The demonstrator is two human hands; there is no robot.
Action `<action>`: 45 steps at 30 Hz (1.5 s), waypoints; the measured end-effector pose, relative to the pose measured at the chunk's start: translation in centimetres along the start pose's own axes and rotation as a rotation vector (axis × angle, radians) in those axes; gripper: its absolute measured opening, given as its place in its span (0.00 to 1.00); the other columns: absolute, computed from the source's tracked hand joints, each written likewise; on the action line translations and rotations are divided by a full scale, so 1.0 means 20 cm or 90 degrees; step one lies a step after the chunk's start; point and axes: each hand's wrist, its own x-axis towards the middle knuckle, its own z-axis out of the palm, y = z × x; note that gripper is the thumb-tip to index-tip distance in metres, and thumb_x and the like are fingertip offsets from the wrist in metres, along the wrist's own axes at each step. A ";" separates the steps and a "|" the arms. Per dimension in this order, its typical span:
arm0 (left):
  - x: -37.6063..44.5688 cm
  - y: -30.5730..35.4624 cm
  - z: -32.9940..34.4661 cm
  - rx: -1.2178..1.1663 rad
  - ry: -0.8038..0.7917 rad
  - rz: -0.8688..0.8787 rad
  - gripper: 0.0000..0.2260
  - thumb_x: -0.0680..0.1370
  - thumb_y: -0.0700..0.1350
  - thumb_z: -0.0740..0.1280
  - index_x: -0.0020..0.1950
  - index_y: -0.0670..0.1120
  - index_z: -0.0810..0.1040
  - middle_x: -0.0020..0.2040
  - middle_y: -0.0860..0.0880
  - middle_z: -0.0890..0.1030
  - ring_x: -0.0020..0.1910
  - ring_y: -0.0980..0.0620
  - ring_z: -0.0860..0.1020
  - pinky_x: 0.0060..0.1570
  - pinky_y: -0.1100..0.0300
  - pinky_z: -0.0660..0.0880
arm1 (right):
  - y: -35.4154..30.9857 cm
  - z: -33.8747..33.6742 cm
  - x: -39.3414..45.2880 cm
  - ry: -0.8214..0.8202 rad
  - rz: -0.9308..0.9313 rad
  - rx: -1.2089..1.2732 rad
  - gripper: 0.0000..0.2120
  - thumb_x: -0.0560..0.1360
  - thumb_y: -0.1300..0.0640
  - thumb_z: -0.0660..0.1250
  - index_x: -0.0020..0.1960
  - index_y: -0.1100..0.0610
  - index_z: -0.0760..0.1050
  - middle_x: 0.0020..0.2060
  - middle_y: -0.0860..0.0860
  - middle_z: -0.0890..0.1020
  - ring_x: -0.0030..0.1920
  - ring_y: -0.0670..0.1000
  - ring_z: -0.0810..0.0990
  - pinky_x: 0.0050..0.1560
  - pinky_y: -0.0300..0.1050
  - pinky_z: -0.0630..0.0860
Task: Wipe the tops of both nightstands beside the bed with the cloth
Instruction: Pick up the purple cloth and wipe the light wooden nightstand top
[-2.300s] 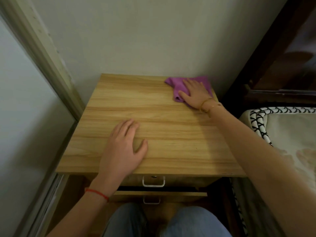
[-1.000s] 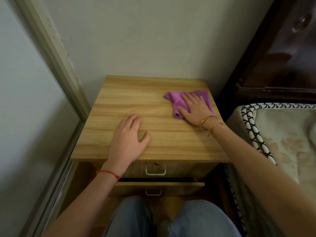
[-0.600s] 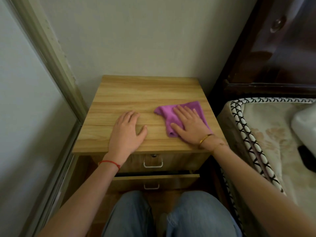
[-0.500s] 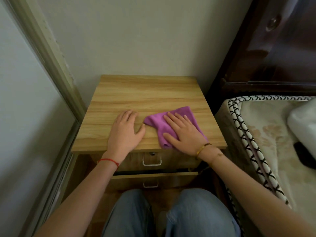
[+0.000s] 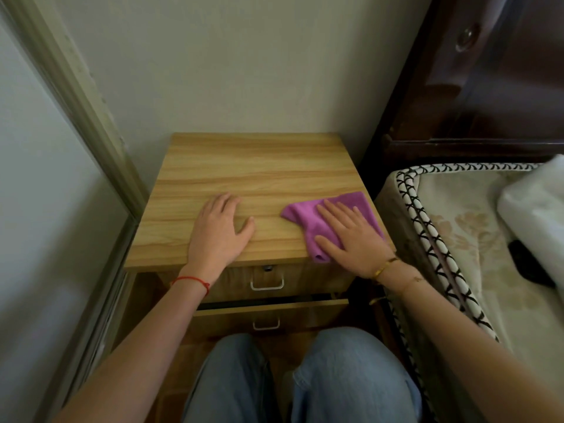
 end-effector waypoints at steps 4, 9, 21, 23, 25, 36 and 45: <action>-0.01 0.00 0.00 -0.008 0.000 0.003 0.27 0.80 0.60 0.56 0.76 0.48 0.63 0.77 0.48 0.62 0.76 0.48 0.58 0.75 0.49 0.56 | 0.14 -0.03 -0.05 0.018 0.107 -0.036 0.37 0.74 0.33 0.44 0.78 0.50 0.47 0.77 0.49 0.51 0.77 0.50 0.47 0.73 0.46 0.38; 0.00 0.00 0.00 0.005 -0.001 -0.004 0.28 0.79 0.60 0.57 0.76 0.49 0.63 0.77 0.48 0.63 0.76 0.48 0.58 0.75 0.50 0.56 | -0.15 0.03 0.00 0.008 -0.021 0.009 0.33 0.77 0.34 0.47 0.77 0.48 0.47 0.77 0.46 0.51 0.76 0.48 0.47 0.74 0.45 0.39; 0.00 0.01 0.01 0.011 0.000 -0.007 0.28 0.79 0.61 0.57 0.76 0.49 0.63 0.76 0.49 0.63 0.76 0.49 0.58 0.75 0.52 0.54 | -0.16 0.04 0.14 0.001 -0.016 0.008 0.33 0.78 0.35 0.47 0.77 0.48 0.47 0.77 0.47 0.51 0.76 0.49 0.47 0.73 0.45 0.38; 0.00 0.00 0.00 0.011 0.004 -0.005 0.28 0.79 0.61 0.57 0.76 0.49 0.64 0.76 0.49 0.63 0.76 0.49 0.58 0.75 0.53 0.53 | -0.13 0.04 0.15 -0.007 -0.040 0.011 0.33 0.78 0.35 0.47 0.77 0.48 0.47 0.77 0.47 0.51 0.76 0.48 0.47 0.73 0.44 0.38; 0.00 0.00 0.00 0.007 0.000 -0.003 0.28 0.79 0.61 0.56 0.76 0.49 0.63 0.77 0.49 0.62 0.76 0.49 0.57 0.75 0.53 0.53 | 0.03 0.01 0.17 0.003 0.002 0.006 0.34 0.77 0.35 0.47 0.78 0.49 0.49 0.77 0.48 0.52 0.76 0.50 0.49 0.73 0.45 0.40; 0.04 -0.02 -0.01 0.020 -0.010 0.021 0.28 0.79 0.59 0.59 0.75 0.47 0.65 0.75 0.48 0.65 0.75 0.49 0.60 0.74 0.53 0.56 | -0.07 0.05 0.40 -0.010 -0.053 0.008 0.33 0.78 0.36 0.48 0.78 0.49 0.48 0.77 0.47 0.51 0.76 0.50 0.48 0.75 0.48 0.42; 0.21 -0.03 -0.01 0.045 -0.030 0.039 0.29 0.79 0.60 0.59 0.75 0.45 0.64 0.75 0.46 0.65 0.75 0.47 0.61 0.74 0.52 0.55 | 0.17 0.01 0.75 -0.002 0.091 -0.030 0.33 0.79 0.40 0.52 0.77 0.55 0.50 0.77 0.54 0.53 0.76 0.54 0.50 0.74 0.51 0.42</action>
